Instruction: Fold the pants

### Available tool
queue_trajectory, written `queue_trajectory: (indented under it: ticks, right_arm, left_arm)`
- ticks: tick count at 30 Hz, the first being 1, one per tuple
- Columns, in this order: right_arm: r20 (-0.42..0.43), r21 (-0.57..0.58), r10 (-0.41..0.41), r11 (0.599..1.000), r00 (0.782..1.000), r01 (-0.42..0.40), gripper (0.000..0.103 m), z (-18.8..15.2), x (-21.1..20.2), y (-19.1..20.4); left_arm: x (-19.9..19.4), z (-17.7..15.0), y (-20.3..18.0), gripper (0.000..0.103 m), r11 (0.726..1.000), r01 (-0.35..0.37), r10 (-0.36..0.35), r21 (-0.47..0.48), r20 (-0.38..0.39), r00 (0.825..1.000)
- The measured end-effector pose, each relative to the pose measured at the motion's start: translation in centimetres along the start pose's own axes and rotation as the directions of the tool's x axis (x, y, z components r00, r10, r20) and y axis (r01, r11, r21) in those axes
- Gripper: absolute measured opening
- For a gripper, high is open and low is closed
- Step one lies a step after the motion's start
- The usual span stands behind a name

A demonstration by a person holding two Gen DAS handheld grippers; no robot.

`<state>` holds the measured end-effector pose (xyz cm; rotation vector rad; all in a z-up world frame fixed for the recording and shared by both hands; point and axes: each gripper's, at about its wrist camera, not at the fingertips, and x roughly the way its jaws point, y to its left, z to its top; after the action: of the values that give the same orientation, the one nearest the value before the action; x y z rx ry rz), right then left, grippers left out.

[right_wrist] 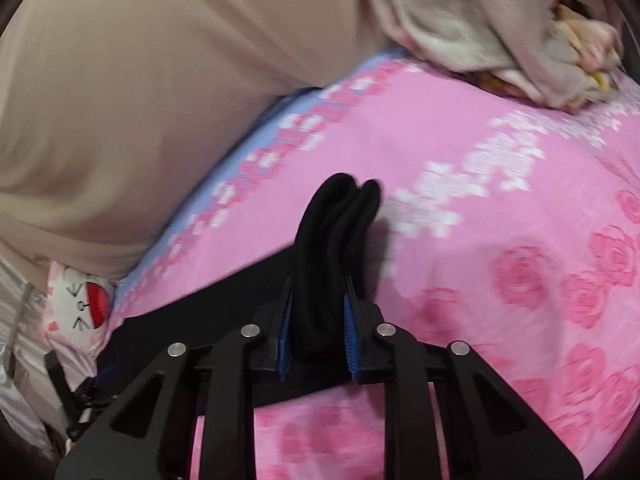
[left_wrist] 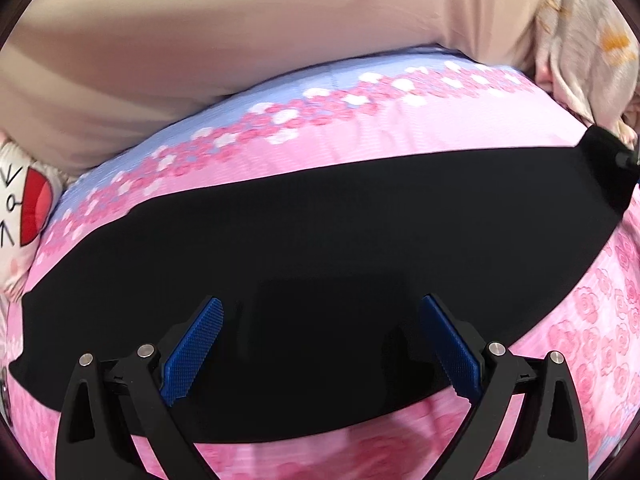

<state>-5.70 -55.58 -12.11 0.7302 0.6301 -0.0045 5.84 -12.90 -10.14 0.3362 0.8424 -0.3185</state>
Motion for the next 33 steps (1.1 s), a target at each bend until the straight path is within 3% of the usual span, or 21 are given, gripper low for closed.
queue_trajectory:
  ticks: [7,13,17,22,25,31,33]
  right_arm:
    - [-0.098,-0.16,0.133,0.976,0.986,-0.148,0.02,-1.4,5.1,13.1]
    - [-0.255,-0.252,0.197,0.932,0.947,-0.262,0.02,-5.5,12.2,23.1]
    - [-0.353,-0.315,0.184,0.9,0.917,-0.302,0.02,-9.3,16.6,28.6]
    - [-0.447,-0.35,0.167,0.871,0.879,-0.343,0.02,-13.9,20.2,32.4]
    - [-0.472,-0.393,0.122,0.858,0.873,-0.332,0.02,-16.2,21.6,34.1]
    - [-0.474,-0.423,0.089,0.849,0.876,-0.315,0.02,-17.3,22.1,35.3]
    - [-0.474,-0.484,0.049,0.819,0.879,-0.307,0.021,-18.2,22.3,35.7]
  left_arm:
    - [-1.0,-2.1,6.8,0.097,0.994,-0.021,0.024,-0.111,0.026,0.999]
    - [-1.6,-4.2,12.5,0.097,0.982,-0.073,0.079,-0.173,0.028,0.996]
    - [-1.6,-5.5,15.9,0.097,0.972,-0.106,0.11,-0.212,0.012,0.994]
    - [-2.0,-6.9,19.4,0.097,0.957,-0.186,0.192,-0.222,0.005,0.981]
    - [-2.1,-7.5,21.0,0.097,0.952,-0.201,0.207,-0.232,0.003,0.978]
    - [-1.7,-8.1,22.9,0.097,0.949,-0.205,0.212,-0.24,0.001,0.977]
    - [-1.5,-8.2,23.1,0.097,0.95,-0.198,0.204,-0.242,0.0,0.979]
